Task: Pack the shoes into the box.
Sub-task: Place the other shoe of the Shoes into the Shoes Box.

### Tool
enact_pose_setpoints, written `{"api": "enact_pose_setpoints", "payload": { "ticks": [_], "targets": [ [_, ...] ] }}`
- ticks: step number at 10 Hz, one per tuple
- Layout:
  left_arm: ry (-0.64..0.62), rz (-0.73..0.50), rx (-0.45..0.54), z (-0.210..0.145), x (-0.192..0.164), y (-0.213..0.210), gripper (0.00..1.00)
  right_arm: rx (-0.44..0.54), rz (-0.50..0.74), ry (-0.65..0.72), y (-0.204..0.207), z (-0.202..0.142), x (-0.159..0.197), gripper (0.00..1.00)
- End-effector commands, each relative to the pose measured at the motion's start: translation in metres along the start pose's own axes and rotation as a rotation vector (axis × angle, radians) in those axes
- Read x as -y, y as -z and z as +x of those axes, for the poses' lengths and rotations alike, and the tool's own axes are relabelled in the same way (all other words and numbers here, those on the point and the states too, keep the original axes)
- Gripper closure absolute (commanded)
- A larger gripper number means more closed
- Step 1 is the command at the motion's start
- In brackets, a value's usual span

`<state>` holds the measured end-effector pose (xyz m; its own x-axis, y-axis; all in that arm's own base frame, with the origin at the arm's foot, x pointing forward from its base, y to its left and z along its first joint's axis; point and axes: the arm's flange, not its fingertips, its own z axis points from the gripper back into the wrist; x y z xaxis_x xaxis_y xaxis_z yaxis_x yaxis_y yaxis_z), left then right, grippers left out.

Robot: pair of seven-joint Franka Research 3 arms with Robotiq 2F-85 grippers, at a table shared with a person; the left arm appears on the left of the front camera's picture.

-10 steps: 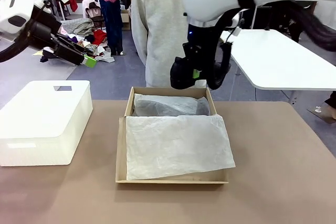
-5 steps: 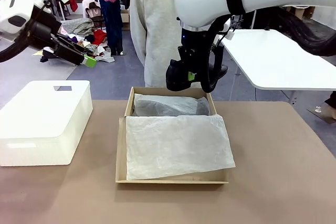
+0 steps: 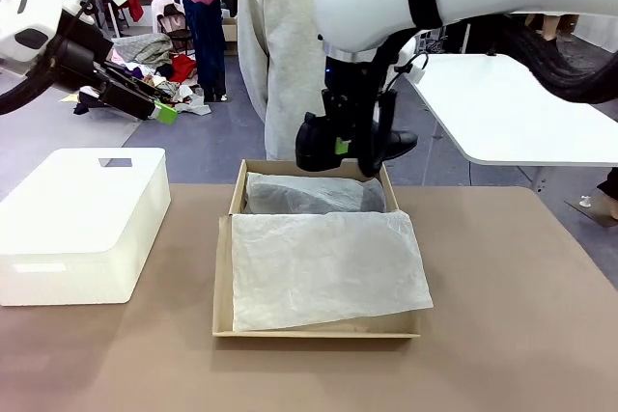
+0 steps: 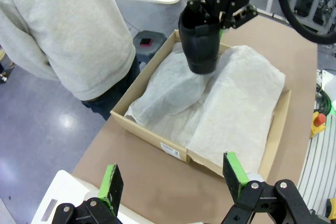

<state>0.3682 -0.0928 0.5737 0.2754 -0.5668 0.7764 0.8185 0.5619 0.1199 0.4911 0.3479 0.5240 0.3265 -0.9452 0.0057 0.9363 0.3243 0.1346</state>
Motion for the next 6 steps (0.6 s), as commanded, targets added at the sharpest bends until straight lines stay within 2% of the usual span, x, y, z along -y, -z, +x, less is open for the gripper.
{"api": "enact_pose_setpoints", "payload": {
  "ticks": [1, 6],
  "targets": [
    [0.007, -0.013, 0.013, -0.001, -0.001, 0.001, 0.0, -0.031, 0.01, 0.142, 0.002, -0.035, -0.011, 1.0],
    [0.007, -0.013, 0.013, -0.001, -0.001, 0.001, 0.0, 0.034, 0.034, 0.392, 0.025, -0.079, -0.033, 1.0]
  ]
}}
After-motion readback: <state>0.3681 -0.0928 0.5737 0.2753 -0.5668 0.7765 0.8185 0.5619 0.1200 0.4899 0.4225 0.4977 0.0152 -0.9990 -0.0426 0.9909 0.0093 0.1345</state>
